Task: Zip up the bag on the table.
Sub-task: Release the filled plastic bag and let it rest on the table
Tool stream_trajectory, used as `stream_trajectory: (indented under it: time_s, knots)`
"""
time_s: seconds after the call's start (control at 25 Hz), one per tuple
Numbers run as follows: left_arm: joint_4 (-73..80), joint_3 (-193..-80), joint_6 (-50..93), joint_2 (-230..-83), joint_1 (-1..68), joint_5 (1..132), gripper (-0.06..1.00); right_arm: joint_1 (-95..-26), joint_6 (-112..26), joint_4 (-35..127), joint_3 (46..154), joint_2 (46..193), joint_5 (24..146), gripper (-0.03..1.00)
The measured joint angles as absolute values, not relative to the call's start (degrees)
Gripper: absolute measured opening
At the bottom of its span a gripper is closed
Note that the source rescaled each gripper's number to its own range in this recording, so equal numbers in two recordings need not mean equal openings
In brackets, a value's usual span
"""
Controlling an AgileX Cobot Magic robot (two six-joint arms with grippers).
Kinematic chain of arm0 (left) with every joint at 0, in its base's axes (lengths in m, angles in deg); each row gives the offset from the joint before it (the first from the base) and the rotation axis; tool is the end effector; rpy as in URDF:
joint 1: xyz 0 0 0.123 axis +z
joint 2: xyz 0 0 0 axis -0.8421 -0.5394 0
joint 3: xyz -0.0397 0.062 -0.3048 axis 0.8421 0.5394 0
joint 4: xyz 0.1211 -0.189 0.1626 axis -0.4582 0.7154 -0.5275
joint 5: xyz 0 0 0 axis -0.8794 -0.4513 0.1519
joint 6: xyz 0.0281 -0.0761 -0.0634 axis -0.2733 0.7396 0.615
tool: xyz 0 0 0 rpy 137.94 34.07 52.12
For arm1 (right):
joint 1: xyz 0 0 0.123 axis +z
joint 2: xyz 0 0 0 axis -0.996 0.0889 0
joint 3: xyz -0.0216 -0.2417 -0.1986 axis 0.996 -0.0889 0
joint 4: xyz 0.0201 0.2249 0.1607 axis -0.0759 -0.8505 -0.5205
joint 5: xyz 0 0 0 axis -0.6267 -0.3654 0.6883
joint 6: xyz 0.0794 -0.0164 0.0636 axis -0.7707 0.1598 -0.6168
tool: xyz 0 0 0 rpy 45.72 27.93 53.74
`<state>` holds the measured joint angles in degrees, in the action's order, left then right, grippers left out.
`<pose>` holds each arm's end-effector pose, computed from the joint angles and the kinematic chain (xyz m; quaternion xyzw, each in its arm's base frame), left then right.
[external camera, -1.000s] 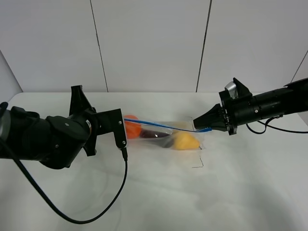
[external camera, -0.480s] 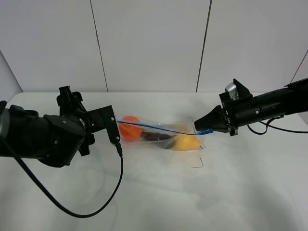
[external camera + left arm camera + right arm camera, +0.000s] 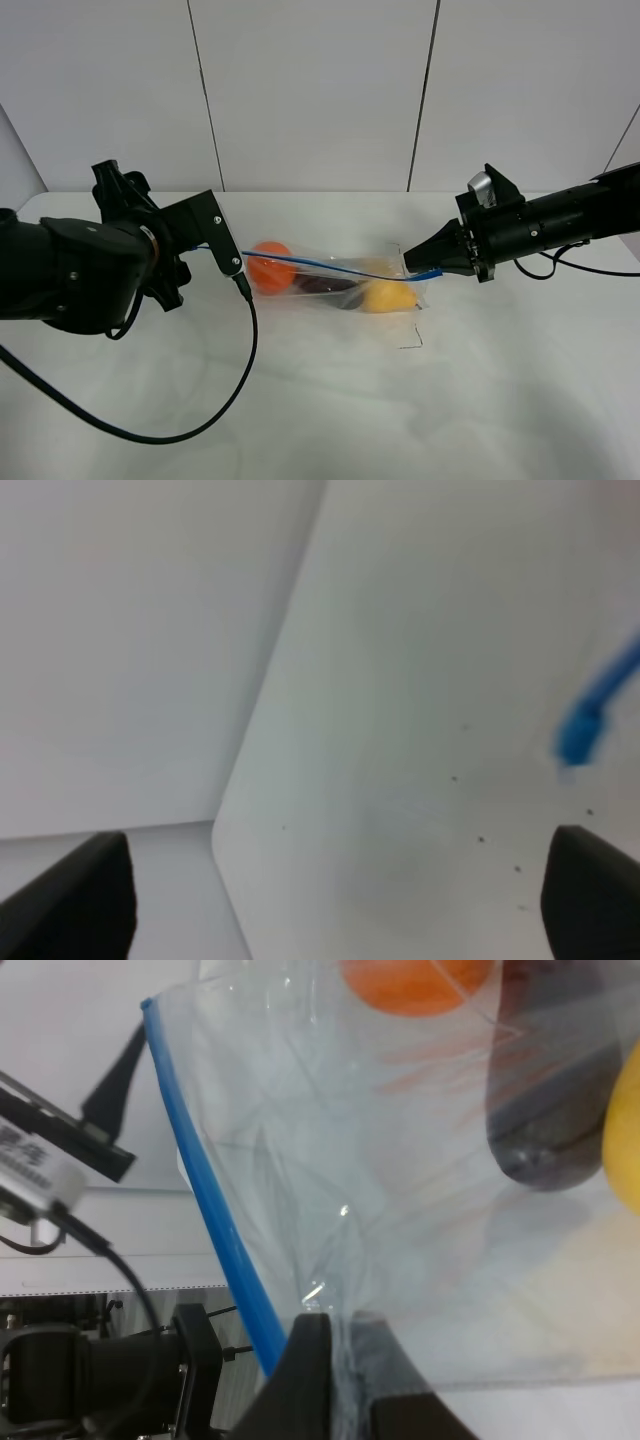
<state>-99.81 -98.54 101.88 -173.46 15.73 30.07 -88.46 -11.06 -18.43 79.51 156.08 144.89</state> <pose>0.2767 -0.1560 0.2060 0.4805 0.7281 0.3246 0.3654 0.3601 0.0694 0.1737 -0.0493 0.8518 0.5135 0.0911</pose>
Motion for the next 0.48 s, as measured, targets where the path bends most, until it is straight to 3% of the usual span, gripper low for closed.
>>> stream_trajectory:
  time_s: [0.48]
  knots:
    - [-88.94, -102.77, 100.08, -168.50, 21.99, 33.62, 0.83, -88.46, -11.02, -18.43, 79.51, 156.08, 144.87, 0.00]
